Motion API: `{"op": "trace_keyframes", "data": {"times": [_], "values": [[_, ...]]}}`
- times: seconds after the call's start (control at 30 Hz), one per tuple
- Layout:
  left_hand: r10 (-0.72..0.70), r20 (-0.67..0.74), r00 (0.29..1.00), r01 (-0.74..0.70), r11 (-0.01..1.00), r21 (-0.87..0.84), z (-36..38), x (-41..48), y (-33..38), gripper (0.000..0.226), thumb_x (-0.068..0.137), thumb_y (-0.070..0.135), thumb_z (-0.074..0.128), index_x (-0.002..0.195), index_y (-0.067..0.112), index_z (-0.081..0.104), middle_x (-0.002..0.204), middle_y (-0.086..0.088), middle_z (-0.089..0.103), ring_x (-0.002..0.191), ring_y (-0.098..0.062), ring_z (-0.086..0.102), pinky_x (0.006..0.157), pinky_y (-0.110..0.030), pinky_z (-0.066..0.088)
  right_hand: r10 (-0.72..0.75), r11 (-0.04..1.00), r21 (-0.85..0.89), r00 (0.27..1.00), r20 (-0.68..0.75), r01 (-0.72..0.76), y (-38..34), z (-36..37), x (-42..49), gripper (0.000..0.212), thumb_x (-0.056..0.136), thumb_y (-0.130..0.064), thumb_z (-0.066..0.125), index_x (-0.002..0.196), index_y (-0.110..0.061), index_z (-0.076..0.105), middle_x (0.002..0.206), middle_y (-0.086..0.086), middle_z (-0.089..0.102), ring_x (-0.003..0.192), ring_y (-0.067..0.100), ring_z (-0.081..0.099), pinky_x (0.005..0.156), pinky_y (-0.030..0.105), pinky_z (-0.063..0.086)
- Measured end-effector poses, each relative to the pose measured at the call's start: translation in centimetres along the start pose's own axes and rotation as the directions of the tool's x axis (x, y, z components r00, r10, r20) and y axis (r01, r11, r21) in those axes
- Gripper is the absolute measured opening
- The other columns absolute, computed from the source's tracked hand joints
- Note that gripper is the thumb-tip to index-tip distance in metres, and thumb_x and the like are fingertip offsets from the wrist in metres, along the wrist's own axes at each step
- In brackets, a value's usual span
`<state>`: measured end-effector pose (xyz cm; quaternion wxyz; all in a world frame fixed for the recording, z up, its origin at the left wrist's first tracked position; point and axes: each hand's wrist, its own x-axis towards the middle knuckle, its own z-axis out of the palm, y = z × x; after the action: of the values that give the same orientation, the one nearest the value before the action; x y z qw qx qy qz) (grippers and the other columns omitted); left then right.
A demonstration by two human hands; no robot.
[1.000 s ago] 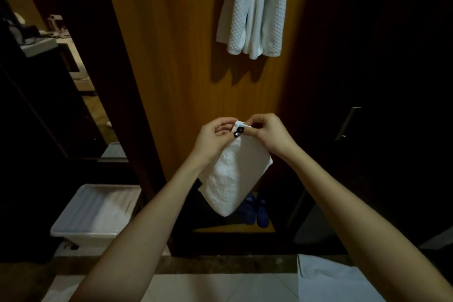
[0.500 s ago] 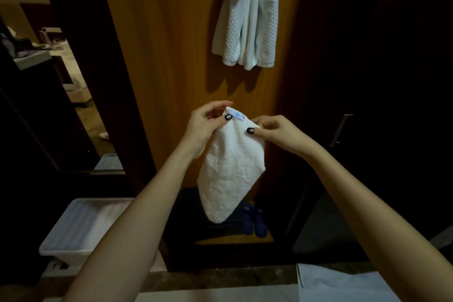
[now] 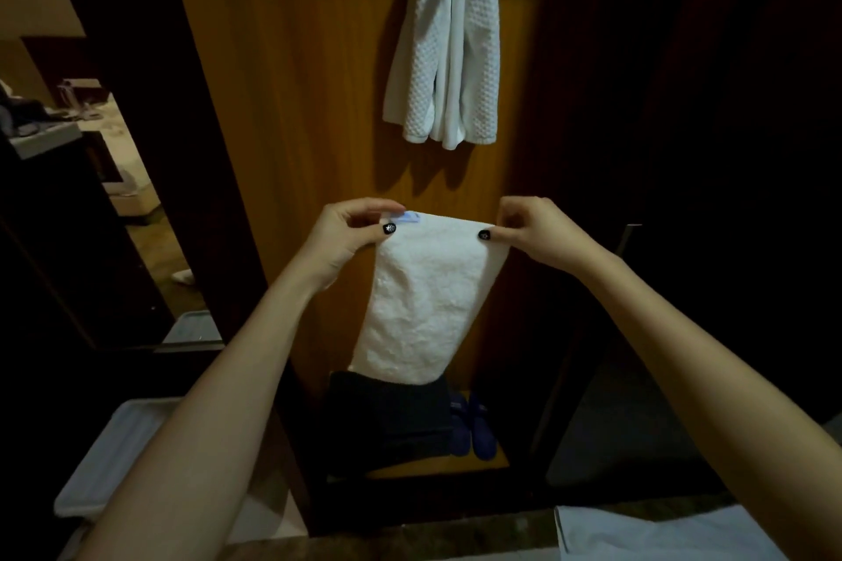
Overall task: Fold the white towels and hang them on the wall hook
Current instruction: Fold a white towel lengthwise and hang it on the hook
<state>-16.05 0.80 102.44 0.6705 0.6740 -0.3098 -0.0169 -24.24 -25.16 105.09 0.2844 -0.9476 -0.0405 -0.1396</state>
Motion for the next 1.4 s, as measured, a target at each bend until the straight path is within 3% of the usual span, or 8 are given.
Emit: {"op": "trace_keyframes", "data": {"times": [0.13,0.3,0.4,0.53,0.73,1.0,1.17,1.4], "values": [[-0.059,-0.025,0.998,0.057,0.996,-0.069,-0.5,-0.2,0.1,0.026,0.081,-0.004,0.066,0.094,0.018,0.073,0.09,0.001,0.07,0.082,-0.004,0.066,0.07,-0.015,0.052,0.03,0.978,0.205,0.999,-0.034,-0.022,-0.2,-0.5,0.5,0.022,0.083,-0.026,0.075,0.084,-0.009,0.06,0.078,0.008,0.059,0.068,0.017,0.05,0.063,0.033,0.04],[-0.052,-0.068,0.996,0.05,0.998,-0.031,0.7,-0.2,0.6,0.016,0.084,0.001,0.065,0.09,0.014,0.072,0.082,0.01,0.073,0.08,0.0,0.066,0.068,-0.012,0.051,0.043,0.997,0.068,0.995,-0.089,-0.037,0.4,0.5,1.3,0.015,0.094,-0.027,0.061,0.091,-0.012,0.064,0.084,0.003,0.064,0.073,0.018,0.059,0.06,0.025,0.043],[0.022,-0.105,0.994,-0.001,0.981,0.195,1.1,0.2,1.1,0.013,0.085,0.001,0.066,0.088,0.012,0.072,0.083,-0.003,0.071,0.075,-0.006,0.064,0.065,-0.013,0.047,0.031,0.998,-0.054,0.995,-0.1,-0.037,0.3,0.8,1.6,0.015,0.098,-0.028,0.052,0.091,-0.015,0.052,0.076,-0.006,0.056,0.061,0.009,0.051,0.047,0.013,0.036],[0.177,-0.134,0.975,-0.072,0.822,0.565,1.5,0.5,0.6,0.013,0.084,0.004,0.066,0.087,0.013,0.075,0.084,-0.011,0.067,0.073,-0.022,0.057,0.061,-0.018,0.041,-0.061,0.998,-0.024,0.997,-0.042,0.06,-0.1,0.8,0.9,0.011,0.096,-0.018,0.055,0.098,-0.015,0.045,0.079,0.001,0.057,0.061,0.005,0.052,0.054,0.026,0.039],[0.343,-0.227,0.912,-0.111,0.735,0.669,2.1,0.2,-0.2,0.014,0.084,0.001,0.065,0.091,0.008,0.075,0.08,-0.009,0.061,0.067,-0.01,0.05,0.059,-0.004,0.035,-0.131,0.982,0.13,0.99,-0.046,0.135,-1.3,1.4,-0.6,0.019,0.09,-0.011,0.061,0.095,-0.026,0.072,0.085,-0.015,0.068,0.08,-0.001,0.064,0.068,0.014,0.048],[0.262,-0.256,0.931,-0.099,0.853,0.512,3.5,0.4,-0.4,0.016,0.083,0.004,0.067,0.092,0.014,0.076,0.086,-0.009,0.068,0.078,-0.016,0.062,0.069,-0.021,0.049,-0.04,0.921,0.382,0.955,0.292,-0.078,-2.7,1.5,-1.2,0.032,0.08,-0.011,0.076,0.108,-0.023,0.066,0.095,-0.006,0.075,0.092,0.004,0.07,0.084,0.017,0.053],[0.139,-0.204,0.969,-0.076,0.954,0.29,3.7,0.4,-0.3,0.021,0.086,0.005,0.066,0.097,0.021,0.072,0.099,-0.004,0.07,0.094,-0.011,0.064,0.08,-0.018,0.05,-0.106,0.976,0.199,0.99,0.09,0.087,-4.1,1.5,-0.8,0.004,0.085,-0.015,0.072,0.088,-0.015,0.072,0.082,-0.007,0.071,0.076,0.004,0.067,0.07,0.024,0.052],[0.082,-0.193,0.978,-0.062,0.992,0.111,2.6,0.3,0.3,0.019,0.085,0.003,0.066,0.096,0.018,0.072,0.092,0.008,0.071,0.086,0.003,0.065,0.073,-0.011,0.048,-0.271,0.962,0.083,0.933,0.237,0.259,-6.2,-0.6,0.5,0.005,0.086,-0.022,0.069,0.088,-0.021,0.064,0.107,-0.008,0.06,0.105,0.008,0.048,0.089,0.024,0.042]]}}
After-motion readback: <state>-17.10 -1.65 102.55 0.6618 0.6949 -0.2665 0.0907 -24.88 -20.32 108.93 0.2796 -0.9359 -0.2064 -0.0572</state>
